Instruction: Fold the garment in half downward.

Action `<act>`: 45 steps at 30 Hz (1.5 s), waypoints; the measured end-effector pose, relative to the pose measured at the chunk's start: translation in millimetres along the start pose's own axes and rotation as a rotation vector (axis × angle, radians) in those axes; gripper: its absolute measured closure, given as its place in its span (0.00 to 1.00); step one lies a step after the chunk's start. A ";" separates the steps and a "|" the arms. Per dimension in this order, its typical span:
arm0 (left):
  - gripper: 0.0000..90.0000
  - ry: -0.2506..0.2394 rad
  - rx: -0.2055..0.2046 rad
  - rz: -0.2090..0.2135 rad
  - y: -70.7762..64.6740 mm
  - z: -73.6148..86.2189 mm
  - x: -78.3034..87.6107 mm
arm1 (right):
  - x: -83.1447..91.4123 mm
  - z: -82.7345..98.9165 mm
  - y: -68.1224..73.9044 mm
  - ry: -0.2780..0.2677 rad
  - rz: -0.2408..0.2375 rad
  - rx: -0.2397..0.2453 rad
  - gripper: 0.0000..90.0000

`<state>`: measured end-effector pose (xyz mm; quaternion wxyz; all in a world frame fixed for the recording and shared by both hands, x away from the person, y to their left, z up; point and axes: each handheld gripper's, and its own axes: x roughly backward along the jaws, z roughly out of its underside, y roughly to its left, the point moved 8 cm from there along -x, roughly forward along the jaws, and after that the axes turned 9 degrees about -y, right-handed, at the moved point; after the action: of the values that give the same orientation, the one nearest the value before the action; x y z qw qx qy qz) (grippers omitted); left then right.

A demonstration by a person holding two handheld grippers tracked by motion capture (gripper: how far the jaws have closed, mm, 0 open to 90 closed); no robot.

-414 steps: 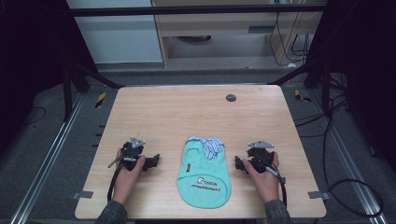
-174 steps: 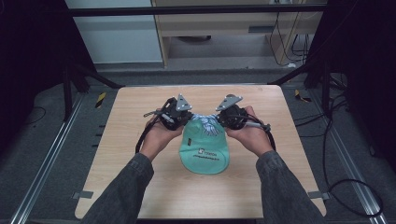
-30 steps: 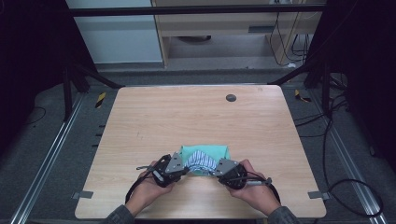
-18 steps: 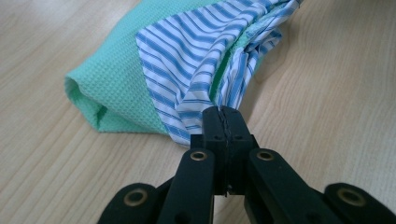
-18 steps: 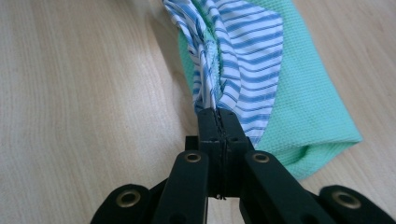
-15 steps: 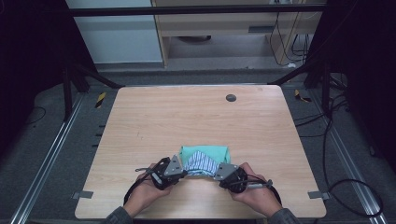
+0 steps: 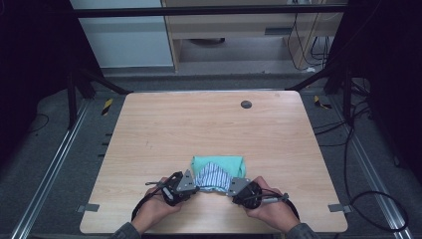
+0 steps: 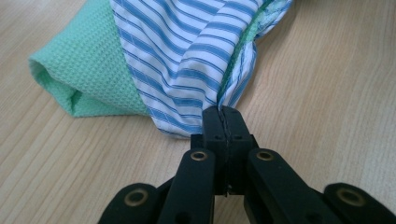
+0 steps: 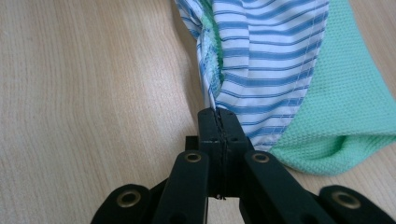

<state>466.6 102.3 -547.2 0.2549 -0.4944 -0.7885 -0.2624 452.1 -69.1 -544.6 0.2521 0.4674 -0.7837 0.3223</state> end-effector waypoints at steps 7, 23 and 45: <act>1.00 -0.009 0.041 0.014 -6.8 1.5 1.0 | 1.0 2.7 -2.6 -0.005 0.010 -0.011 0.99; 0.33 -0.099 0.232 -0.136 23.9 14.2 36.1 | 33.9 34.8 -27.3 -0.092 0.139 -0.224 0.29; 0.08 -0.047 0.411 -0.304 102.0 57.6 42.8 | 27.1 74.1 -103.4 -0.098 0.306 -0.509 0.07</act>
<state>535.3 206.4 -544.6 0.2891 -0.3138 -0.8964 -0.1204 525.9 -176.2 -547.2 0.2717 0.2806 -0.9118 0.1269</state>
